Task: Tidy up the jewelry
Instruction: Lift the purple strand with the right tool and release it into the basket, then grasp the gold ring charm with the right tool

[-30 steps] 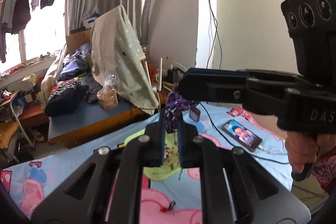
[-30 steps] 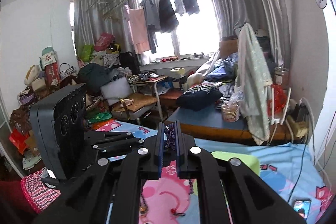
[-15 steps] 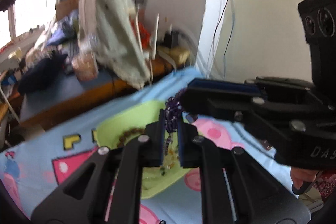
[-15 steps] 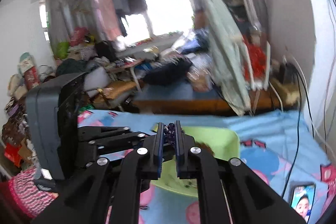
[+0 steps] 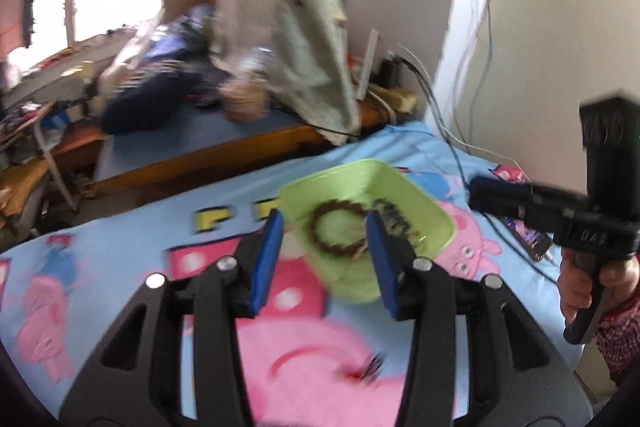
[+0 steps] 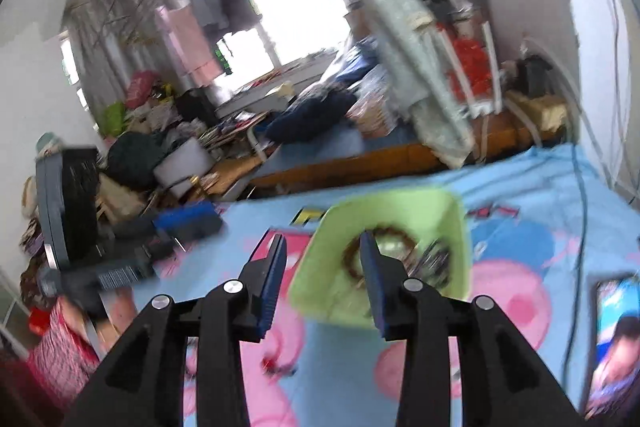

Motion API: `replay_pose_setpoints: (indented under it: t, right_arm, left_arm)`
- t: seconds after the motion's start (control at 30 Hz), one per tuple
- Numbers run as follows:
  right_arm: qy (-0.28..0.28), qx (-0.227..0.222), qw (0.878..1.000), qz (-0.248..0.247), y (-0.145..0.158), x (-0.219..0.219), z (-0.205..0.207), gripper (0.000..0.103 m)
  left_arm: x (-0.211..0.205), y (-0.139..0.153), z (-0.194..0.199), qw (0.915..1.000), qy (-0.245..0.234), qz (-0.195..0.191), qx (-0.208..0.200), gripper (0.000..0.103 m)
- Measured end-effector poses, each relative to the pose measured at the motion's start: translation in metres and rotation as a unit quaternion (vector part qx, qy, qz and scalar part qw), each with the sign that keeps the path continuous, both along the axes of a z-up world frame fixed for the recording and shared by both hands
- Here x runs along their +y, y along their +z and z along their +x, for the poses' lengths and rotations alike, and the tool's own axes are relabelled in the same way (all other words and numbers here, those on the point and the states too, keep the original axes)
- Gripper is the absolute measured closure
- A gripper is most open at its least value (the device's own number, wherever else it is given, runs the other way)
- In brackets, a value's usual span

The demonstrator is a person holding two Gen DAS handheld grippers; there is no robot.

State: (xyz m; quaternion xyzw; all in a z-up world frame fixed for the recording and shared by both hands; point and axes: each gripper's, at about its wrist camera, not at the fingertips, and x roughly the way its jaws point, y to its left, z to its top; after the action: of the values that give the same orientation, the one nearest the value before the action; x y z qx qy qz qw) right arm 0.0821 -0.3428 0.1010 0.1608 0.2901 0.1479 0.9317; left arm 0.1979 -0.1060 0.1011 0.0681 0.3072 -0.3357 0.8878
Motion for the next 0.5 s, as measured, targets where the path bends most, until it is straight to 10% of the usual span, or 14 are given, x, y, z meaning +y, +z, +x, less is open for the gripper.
replay_pose_setpoints:
  t: [0.3, 0.5]
  right_arm:
    - [0.078, 0.092, 0.992, 0.028, -0.076, 0.081, -0.026, 0.099]
    - [0.154, 0.103, 0.982, -0.047, -0.085, 0.153, -0.039, 0.103]
  left_arm:
    - [0.123, -0.058, -0.044, 0.9933, 0.102, 0.027, 0.048, 0.062]
    - [0.160, -0.091, -0.070, 0.9892, 0.119, 0.001, 0.085, 0.062]
